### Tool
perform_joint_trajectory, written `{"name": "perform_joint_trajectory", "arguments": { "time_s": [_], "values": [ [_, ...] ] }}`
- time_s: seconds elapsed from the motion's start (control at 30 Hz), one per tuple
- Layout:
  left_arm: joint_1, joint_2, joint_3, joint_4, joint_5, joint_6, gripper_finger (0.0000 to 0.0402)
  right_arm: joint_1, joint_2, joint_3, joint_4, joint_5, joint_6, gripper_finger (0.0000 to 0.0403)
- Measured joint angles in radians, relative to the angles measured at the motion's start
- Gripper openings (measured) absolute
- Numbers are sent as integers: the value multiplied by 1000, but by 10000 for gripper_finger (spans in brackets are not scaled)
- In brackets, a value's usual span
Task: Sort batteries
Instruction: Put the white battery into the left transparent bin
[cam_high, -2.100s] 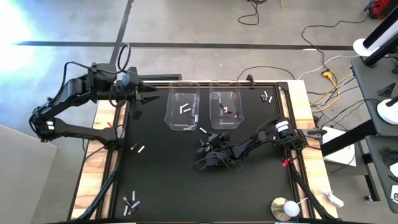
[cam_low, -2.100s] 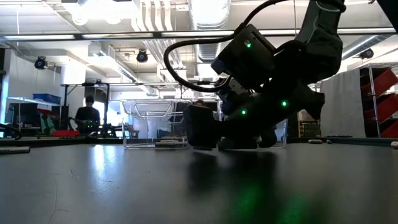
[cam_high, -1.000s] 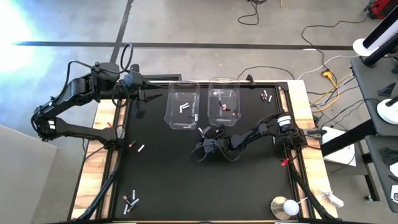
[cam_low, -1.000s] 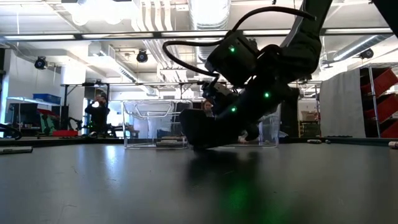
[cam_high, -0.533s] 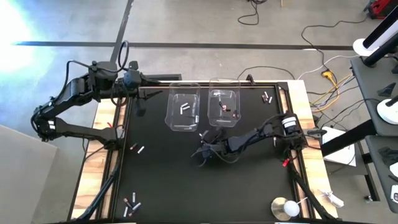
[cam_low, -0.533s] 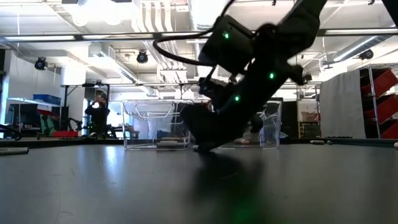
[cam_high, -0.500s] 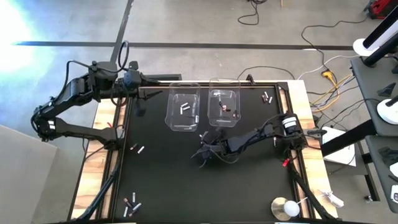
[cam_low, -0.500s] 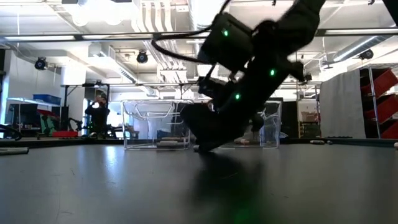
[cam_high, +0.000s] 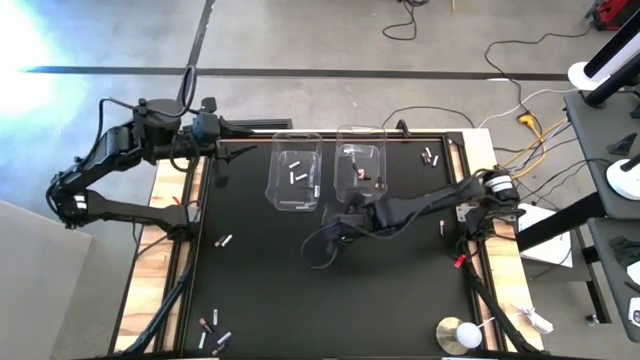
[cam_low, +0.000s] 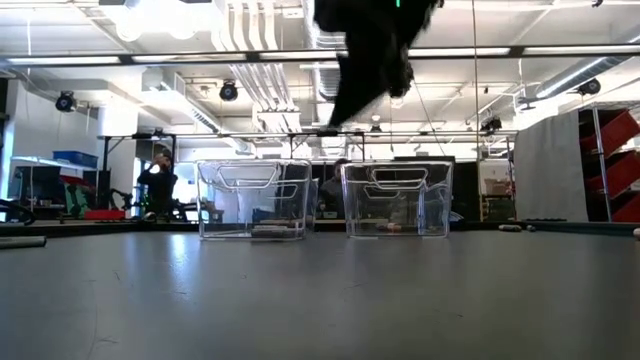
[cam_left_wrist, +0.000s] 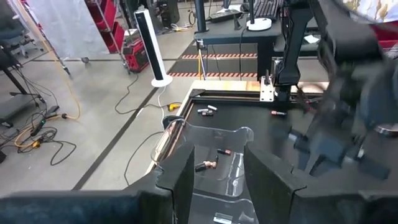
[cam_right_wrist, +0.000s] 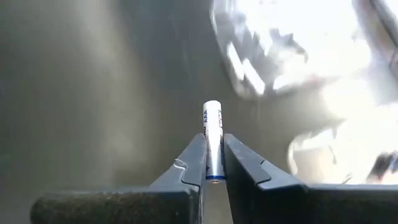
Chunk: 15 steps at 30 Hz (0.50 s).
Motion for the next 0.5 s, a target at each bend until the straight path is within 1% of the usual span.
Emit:
{"name": "perform_joint_trajectory", "arguments": {
  "time_s": [0.07,0.2,0.3,0.37,0.5],
  "values": [
    [0,-1,0,-1,0,-2,119,-31,-17,39,36,5,-48,30],
    [0,-5,0,0,0,-6,119,-109,-8,88,91,6,-181,30],
    [0,-12,0,1,1,-8,119,-183,17,110,105,-63,-225,30],
    [0,-18,0,3,1,-17,119,-225,44,128,132,-127,-242,30],
    [0,-33,0,18,1,-45,119,-282,122,189,173,-206,-296,30]
  ]
}}
